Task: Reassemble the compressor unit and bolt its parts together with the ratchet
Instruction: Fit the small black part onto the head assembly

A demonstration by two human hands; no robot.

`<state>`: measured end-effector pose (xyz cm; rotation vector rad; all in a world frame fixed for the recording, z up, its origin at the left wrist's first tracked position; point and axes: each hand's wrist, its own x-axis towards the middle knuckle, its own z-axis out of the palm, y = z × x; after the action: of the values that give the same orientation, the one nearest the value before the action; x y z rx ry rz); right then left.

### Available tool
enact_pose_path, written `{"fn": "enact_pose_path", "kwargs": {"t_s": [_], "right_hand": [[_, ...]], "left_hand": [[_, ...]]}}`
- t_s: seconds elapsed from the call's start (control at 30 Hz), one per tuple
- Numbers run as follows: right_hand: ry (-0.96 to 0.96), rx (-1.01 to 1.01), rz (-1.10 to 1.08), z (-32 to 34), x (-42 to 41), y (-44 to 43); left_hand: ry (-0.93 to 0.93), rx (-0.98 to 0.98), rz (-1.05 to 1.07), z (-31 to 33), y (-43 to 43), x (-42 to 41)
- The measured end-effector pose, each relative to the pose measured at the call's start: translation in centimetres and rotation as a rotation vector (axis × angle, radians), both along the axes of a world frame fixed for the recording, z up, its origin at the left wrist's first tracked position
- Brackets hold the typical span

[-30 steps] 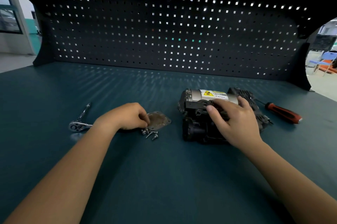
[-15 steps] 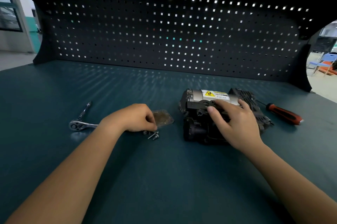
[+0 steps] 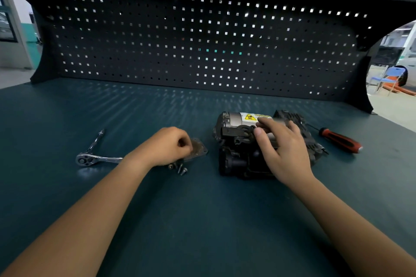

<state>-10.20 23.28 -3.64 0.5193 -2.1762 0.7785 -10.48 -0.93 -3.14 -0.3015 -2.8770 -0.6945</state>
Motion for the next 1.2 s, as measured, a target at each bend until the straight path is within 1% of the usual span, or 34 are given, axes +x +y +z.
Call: {"fn": "enact_pose_path", "kwargs": {"t_s": [0.07,0.13,0.2,0.27,0.33,0.43,0.53,0.6,0.67,0.73,0.8,0.87,0.93,1.0,1.1,1.2], "right_hand": [[-0.028,-0.011,0.018,0.1,0.2,0.0],[-0.047,0.036,0.042,0.2,0.4,0.1],[-0.034,0.121,0.083,0.3,0.7,0.3],[-0.003,0.169,0.118,0.4,0.8,0.5],[0.01,0.169,0.126,0.5,0.8,0.6],[-0.02,0.157,0.132,0.6,0.8,0.5],[-0.04,0.148,0.144,0.5,0.8,0.5],[-0.025,0.147,0.167,0.6,0.8,0.5],[0.06,0.117,0.18,0.5,0.7,0.5],[0.18,0.027,0.193,0.7,0.8,0.2],[0.292,-0.038,0.261,1.0,1.0,-0.4],[0.372,-0.045,0.341,1.3,1.4,-1.1],[0.348,-0.07,0.397,1.5,1.7,-1.4],[0.253,-0.13,0.432,1.5,2.2,-1.6],[0.088,-0.244,0.513,1.5,2.9,-2.0],[0.003,-0.313,0.527,1.5,3.0,-2.2]], "left_hand": [[0.085,0.193,0.053,0.4,0.6,0.2],[0.16,0.416,0.069,1.1,1.5,0.7],[0.206,0.631,-0.001,2.0,2.8,1.7],[0.254,0.748,-0.108,2.7,4.3,3.0],[0.318,0.776,-0.183,3.0,5.7,4.1],[0.392,0.798,-0.228,2.6,7.6,4.8],[0.406,0.854,-0.21,2.3,8.5,4.8],[0.394,0.858,-0.186,2.2,8.6,4.7],[0.368,0.868,-0.154,2.1,8.6,4.7],[0.327,0.897,-0.128,2.0,8.5,4.6],[0.267,0.947,-0.127,2.0,8.6,4.6],[0.213,1.027,-0.132,2.0,8.8,4.7],[0.209,1.1,-0.124,2.0,8.9,4.7],[0.247,1.132,-0.108,1.8,8.9,4.8],[0.278,1.104,-0.111,1.8,8.8,4.7],[0.221,1.059,-0.165,2.2,8.2,4.3]]}}
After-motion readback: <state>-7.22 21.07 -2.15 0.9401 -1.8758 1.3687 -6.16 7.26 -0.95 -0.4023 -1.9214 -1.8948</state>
